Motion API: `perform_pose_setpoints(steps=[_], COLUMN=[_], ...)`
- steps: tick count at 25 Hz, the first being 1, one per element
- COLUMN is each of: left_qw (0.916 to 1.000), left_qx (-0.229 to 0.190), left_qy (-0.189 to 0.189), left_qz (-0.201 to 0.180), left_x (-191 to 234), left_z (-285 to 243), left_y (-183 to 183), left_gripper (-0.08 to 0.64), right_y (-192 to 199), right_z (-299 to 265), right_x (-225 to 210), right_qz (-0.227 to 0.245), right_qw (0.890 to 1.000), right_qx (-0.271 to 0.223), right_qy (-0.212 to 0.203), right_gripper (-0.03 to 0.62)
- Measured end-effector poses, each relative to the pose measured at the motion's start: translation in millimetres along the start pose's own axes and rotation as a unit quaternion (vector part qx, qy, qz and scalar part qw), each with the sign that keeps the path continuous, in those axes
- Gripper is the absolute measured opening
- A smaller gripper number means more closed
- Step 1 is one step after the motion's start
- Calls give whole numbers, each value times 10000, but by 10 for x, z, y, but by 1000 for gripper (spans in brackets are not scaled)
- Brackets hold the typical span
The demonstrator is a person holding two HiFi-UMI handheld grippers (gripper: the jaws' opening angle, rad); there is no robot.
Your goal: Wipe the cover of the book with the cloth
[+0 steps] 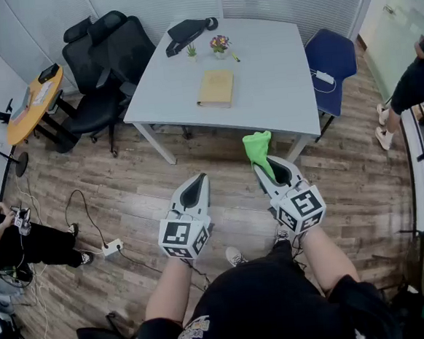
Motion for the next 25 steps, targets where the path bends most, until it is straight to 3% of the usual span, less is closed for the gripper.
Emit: perform_pose_setpoints(steps=[25], left_qw=[9999], left_qx=[-80], left_qy=[-52], left_qz=[50], left_x=[247], left_z=[62], left_y=[-30], left_gripper=[3], right_y=[-97], right_z=[-186], right_x=[32], right_qz=[-162], right_qw=[9997], right_qx=[-159], right_qy=[9], right_gripper=[104])
Point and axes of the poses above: the fingertips, and each gripper's own axes: z backward along the fingers, x to its left, y out of its underside, the point moved 8 cm from there along z, backward along the fingers, and after that the axes turned 1 degree about y, right-handed, at the moved point
